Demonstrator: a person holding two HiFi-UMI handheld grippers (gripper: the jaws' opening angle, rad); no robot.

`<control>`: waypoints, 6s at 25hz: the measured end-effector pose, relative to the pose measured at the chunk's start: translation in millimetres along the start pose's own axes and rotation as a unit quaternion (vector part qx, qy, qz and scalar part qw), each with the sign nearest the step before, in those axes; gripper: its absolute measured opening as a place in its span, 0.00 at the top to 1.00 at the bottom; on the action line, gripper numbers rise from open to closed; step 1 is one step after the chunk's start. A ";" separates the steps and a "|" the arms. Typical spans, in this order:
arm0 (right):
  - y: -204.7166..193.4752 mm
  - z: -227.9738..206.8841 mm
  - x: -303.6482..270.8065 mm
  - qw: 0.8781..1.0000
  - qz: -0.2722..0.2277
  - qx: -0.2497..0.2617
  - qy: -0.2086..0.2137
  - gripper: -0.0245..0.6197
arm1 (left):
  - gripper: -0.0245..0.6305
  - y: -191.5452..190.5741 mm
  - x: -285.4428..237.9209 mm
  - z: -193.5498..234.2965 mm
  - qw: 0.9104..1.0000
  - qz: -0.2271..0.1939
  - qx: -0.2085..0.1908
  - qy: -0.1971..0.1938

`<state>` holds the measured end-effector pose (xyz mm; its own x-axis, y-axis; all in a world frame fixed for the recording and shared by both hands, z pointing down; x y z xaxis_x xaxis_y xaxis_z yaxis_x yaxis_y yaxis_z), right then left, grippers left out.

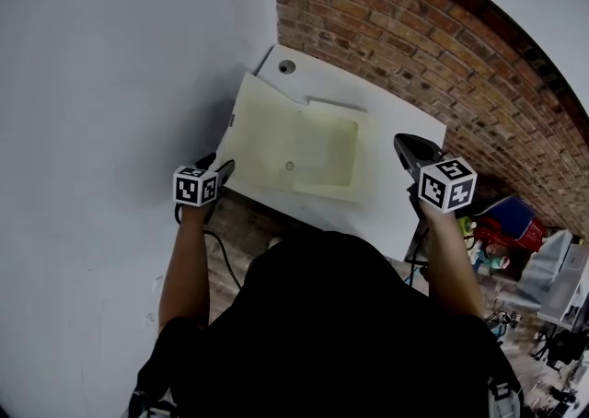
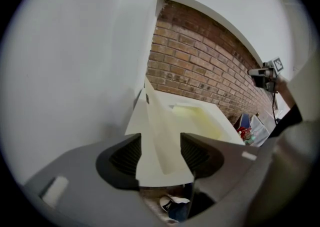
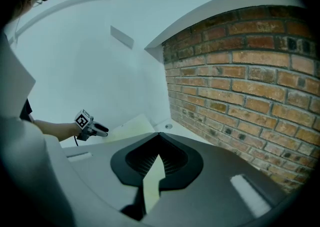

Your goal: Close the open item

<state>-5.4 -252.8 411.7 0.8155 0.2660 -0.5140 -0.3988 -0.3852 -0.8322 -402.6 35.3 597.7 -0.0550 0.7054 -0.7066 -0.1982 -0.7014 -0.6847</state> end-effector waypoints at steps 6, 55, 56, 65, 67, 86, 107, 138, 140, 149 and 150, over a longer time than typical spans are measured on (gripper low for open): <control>-3.3 -0.3 2.9 1.000 0.002 0.000 -0.003 0.96 | 0.63 -13.5 -8.9 3.1 1.000 0.012 0.010 -0.005; -29.3 -16.2 29.7 1.000 0.006 -0.021 -0.019 0.96 | 0.91 -5.1 -29.1 -21.1 0.997 0.055 -0.051 0.008; -30.3 -17.0 30.5 1.000 0.005 -0.022 -0.020 0.96 | 0.91 -3.2 -29.2 -22.7 0.997 0.057 -0.050 0.006; -38.0 -21.5 38.4 0.999 0.007 -0.030 -0.021 0.96 | 0.93 18.1 -27.6 -41.1 0.995 0.065 -0.078 0.005; -39.9 -22.7 39.2 0.999 0.008 -0.031 -0.022 0.96 | 0.93 21.9 -28.7 -44.7 0.994 0.066 -0.083 0.002; -56.9 -36.5 41.0 0.999 0.016 -0.041 -0.025 0.96 | 0.94 59.0 -42.9 -104.6 0.983 0.077 -0.166 -0.031; -72.9 -59.9 54.1 0.998 0.017 -0.060 -0.029 0.96 | 0.94 73.1 -69.9 -164.3 0.968 0.112 -0.213 -0.065; -119.8 -77.3 109.5 0.993 0.029 -0.091 -0.069 0.96 | 0.92 56.7 -120.6 -241.5 0.950 0.159 -0.199 -0.183; -122.1 -77.0 111.4 0.993 0.030 -0.092 -0.070 0.96 | 0.92 54.3 -124.7 -243.8 0.949 0.162 -0.195 -0.188; -138.7 -72.3 121.9 0.991 0.042 -0.099 -0.075 0.96 | 0.92 48.6 -142.9 -264.6 0.940 0.183 -0.200 -0.205; -140.7 -71.8 122.9 0.991 0.043 -0.100 -0.076 0.96 | 0.92 47.9 -145.2 -266.9 0.939 0.185 -0.202 -0.207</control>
<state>181.0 -229.3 480.6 0.7039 0.3491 -0.6186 -0.3595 -0.5761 -0.7341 -142.9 -128.1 619.9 -0.4392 0.3261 -0.8371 0.2922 -0.8293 -0.4763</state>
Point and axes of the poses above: the fingertips, and each gripper's own axes: x backward along the fingers, z to its left, y out of its top, the point moved 9 cm from there along x, backward along the fingers, and after that the axes turned 5 degrees about -x, right-handed, at the moved point
